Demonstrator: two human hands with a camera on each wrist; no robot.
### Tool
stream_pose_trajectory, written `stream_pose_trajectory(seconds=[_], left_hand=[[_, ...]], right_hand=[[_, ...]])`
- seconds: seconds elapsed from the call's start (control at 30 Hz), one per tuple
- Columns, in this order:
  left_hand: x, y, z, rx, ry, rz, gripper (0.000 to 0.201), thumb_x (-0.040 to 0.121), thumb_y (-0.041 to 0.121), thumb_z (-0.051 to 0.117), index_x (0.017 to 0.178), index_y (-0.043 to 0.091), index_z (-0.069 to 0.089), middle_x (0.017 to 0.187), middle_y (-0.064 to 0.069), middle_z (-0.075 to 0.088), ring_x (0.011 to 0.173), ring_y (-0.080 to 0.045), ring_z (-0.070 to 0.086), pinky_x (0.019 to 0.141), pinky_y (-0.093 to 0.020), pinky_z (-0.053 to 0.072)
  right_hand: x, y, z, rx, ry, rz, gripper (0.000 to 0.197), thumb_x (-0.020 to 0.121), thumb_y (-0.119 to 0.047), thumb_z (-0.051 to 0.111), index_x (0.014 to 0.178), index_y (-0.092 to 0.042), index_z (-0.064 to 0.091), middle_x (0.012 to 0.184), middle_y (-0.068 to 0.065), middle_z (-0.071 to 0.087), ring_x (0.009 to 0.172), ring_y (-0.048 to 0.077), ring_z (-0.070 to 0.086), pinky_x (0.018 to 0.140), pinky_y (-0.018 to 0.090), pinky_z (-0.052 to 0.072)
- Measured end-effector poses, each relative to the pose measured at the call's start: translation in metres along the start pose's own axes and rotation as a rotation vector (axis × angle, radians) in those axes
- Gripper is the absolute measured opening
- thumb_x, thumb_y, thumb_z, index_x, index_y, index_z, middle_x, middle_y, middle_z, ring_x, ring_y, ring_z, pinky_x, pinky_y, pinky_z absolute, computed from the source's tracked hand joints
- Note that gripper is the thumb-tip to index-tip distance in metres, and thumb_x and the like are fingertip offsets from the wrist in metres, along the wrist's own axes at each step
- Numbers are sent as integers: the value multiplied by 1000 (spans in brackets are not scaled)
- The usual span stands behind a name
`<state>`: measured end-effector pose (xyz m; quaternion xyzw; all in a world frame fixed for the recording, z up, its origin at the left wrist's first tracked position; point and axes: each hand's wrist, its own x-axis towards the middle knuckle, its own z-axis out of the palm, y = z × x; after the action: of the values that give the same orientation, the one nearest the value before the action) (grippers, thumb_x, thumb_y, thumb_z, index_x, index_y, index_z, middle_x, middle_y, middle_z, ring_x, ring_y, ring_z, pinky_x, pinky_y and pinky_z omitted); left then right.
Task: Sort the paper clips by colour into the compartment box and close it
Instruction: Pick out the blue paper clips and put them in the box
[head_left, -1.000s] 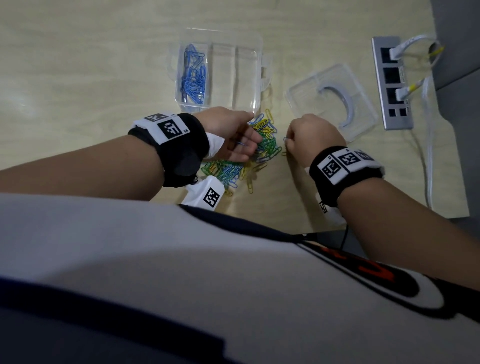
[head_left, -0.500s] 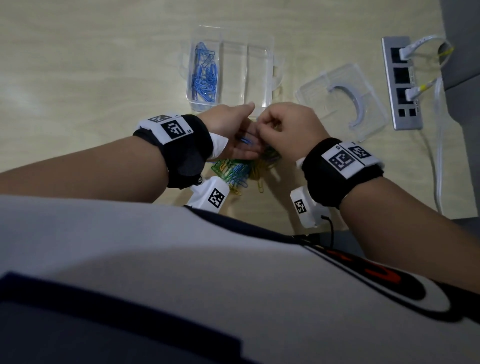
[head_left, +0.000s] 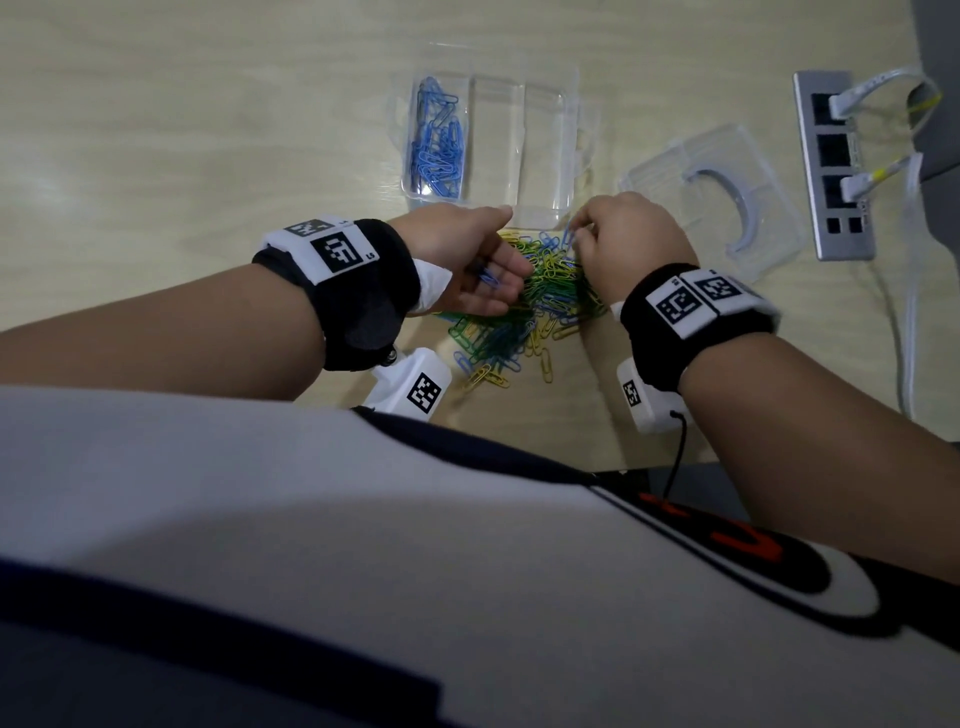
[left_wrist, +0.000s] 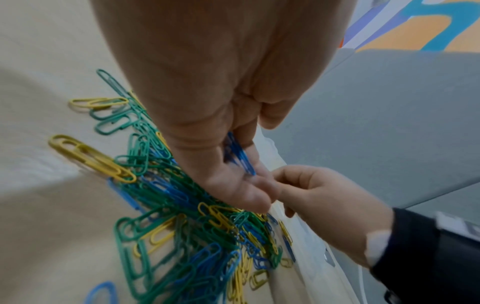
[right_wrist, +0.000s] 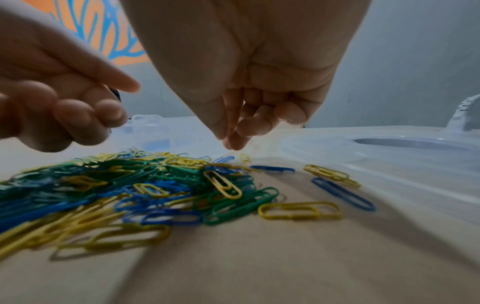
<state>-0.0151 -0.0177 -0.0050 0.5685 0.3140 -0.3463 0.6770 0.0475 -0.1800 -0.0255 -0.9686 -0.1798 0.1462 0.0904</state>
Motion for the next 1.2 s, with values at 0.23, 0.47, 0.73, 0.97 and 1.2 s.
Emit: stream_pose_trajectory(seconds=[0.23, 0.47, 0.73, 0.97, 1.2], left_hand=[[0, -2, 0, 18, -2, 6, 55, 101, 45, 28, 83, 4, 61, 72, -8, 57, 63, -17, 56, 66, -28, 53], [1, -2, -5, -6, 16, 8, 55, 101, 44, 28, 83, 4, 61, 72, -8, 57, 64, -17, 56, 68, -28, 53], [2, -1, -8, -9, 27, 4, 55, 101, 44, 27, 83, 4, 61, 71, -8, 57, 64, -17, 56, 70, -29, 52], [4, -1, -9, -21, 29, 6, 56, 101, 45, 27, 85, 3, 61, 76, -10, 58, 67, -18, 57, 72, -30, 53], [7, -3, -2, -112, 64, 22, 51, 99, 45, 36, 84, 3, 60, 73, -12, 61, 66, -23, 66, 62, -32, 58]], right_hand=[[23, -15, 2, -96, -108, 80, 33, 87, -43, 61, 96, -13, 71, 91, 9, 67, 84, 28, 60, 65, 27, 41], [25, -22, 6, -90, -104, 119, 22, 88, -28, 55, 88, -9, 65, 93, 9, 65, 85, 30, 59, 67, 28, 42], [22, -22, 10, -75, -162, 131, 16, 85, -25, 60, 96, -17, 68, 98, 6, 67, 91, 27, 62, 77, 30, 51], [6, -21, -3, 11, -78, 106, 16, 87, -27, 52, 92, -15, 61, 95, 7, 63, 92, 29, 58, 76, 33, 45], [-10, -40, -19, 356, -201, -59, 11, 80, -28, 69, 78, -17, 70, 70, -5, 62, 69, 10, 56, 64, 25, 44]])
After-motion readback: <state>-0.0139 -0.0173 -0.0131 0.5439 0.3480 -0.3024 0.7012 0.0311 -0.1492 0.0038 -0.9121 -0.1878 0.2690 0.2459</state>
